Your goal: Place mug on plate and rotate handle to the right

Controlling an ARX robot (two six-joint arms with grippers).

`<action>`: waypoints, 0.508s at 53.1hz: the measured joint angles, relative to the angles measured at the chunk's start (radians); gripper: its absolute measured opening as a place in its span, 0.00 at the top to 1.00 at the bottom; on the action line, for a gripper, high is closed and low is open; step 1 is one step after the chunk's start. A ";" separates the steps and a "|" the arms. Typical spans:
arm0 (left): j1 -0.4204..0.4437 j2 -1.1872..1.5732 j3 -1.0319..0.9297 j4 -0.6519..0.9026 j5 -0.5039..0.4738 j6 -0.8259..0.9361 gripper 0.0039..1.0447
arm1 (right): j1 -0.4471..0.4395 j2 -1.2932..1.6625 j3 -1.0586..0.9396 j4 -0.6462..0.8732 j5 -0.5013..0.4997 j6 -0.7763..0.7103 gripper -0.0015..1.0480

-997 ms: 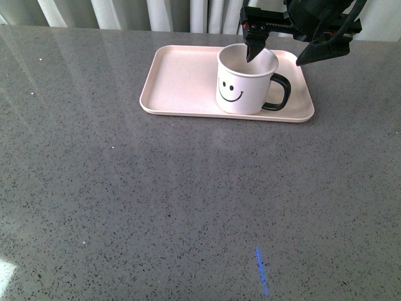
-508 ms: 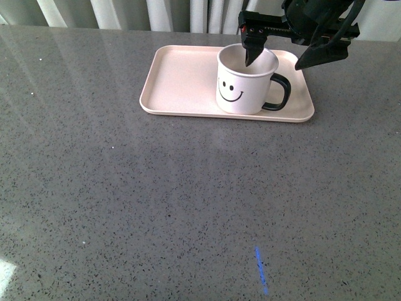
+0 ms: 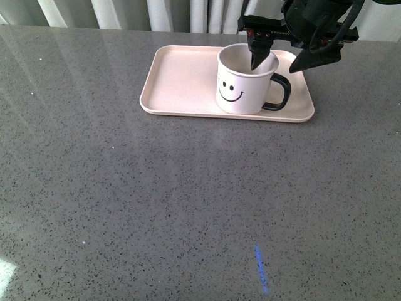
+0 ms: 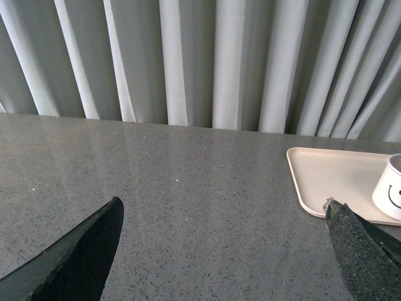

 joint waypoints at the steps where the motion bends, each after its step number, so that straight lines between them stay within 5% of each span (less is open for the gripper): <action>1: 0.000 0.000 0.000 0.000 0.000 0.000 0.09 | 0.000 0.000 0.000 -0.001 0.000 0.000 0.33; 10: 0.000 0.000 0.000 0.000 0.000 0.000 0.09 | 0.002 0.011 0.007 -0.006 0.000 0.004 0.49; 27: 0.000 0.000 0.000 0.000 0.000 0.000 0.09 | 0.009 0.022 0.031 -0.026 -0.008 0.024 0.99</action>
